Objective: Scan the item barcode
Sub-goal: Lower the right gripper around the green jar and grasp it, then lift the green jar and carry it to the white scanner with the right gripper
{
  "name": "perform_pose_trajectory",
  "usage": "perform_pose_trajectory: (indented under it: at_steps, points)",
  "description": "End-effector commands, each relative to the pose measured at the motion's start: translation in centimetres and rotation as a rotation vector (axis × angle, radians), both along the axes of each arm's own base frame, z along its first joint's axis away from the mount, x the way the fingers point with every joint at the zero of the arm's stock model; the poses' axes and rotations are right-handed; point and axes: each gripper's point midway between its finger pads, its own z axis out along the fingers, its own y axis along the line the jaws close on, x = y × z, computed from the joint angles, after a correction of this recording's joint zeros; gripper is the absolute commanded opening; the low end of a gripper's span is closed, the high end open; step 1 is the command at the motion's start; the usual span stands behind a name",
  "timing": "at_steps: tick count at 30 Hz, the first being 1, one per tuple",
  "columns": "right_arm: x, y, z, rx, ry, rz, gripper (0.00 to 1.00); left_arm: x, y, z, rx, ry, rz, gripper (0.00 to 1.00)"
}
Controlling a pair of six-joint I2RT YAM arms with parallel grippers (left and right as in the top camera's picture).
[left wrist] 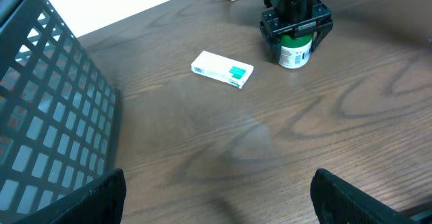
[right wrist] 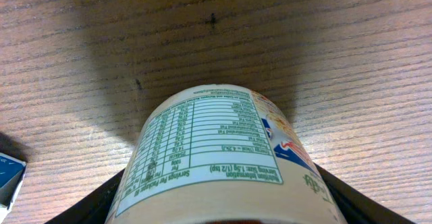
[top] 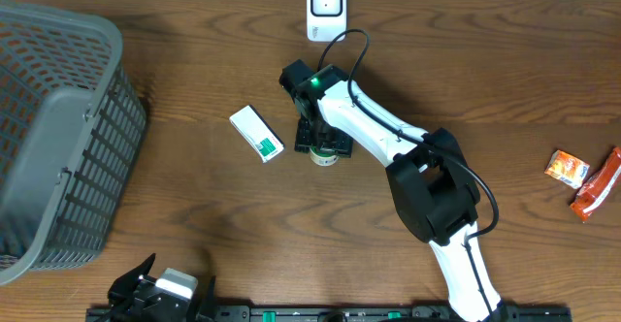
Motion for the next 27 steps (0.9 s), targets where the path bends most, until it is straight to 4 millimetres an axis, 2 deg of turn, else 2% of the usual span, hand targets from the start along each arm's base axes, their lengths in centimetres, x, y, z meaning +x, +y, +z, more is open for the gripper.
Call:
perform_pose_trajectory:
  at_steps: [1,6,9,12,19,21,27]
  points:
    - [0.2,0.1,-0.3,0.021,0.026,-0.025,0.68,-0.1,-0.2,0.3,-0.002,-0.016,-0.011,0.86]
    - [0.4,-0.3,0.0,0.035,0.041,-0.013,0.67,-0.1,-0.2,0.3,-0.002,-0.016,-0.011,0.86]
    - [0.0,-0.6,1.0,0.032,0.069,-0.009,0.66,-0.1,-0.2,0.3,-0.002,-0.016,-0.012,0.86]
    - [-0.8,0.3,3.4,0.098,0.129,0.086,0.68,-0.1,-0.2,0.3,-0.002,-0.016,-0.011,0.87]
    - [-2.8,1.9,6.2,0.287,0.256,0.189,0.67,-0.1,-0.2,0.3,-0.002,-0.015,-0.012,0.86]
    - [-3.6,1.7,6.6,0.321,0.304,0.209,0.67,-0.1,-0.2,0.3,-0.002,-0.016,-0.012,0.87]
    - [-4.4,0.4,7.0,0.306,0.357,0.215,0.66,-0.1,-0.2,0.3,-0.002,-0.016,-0.011,0.86]
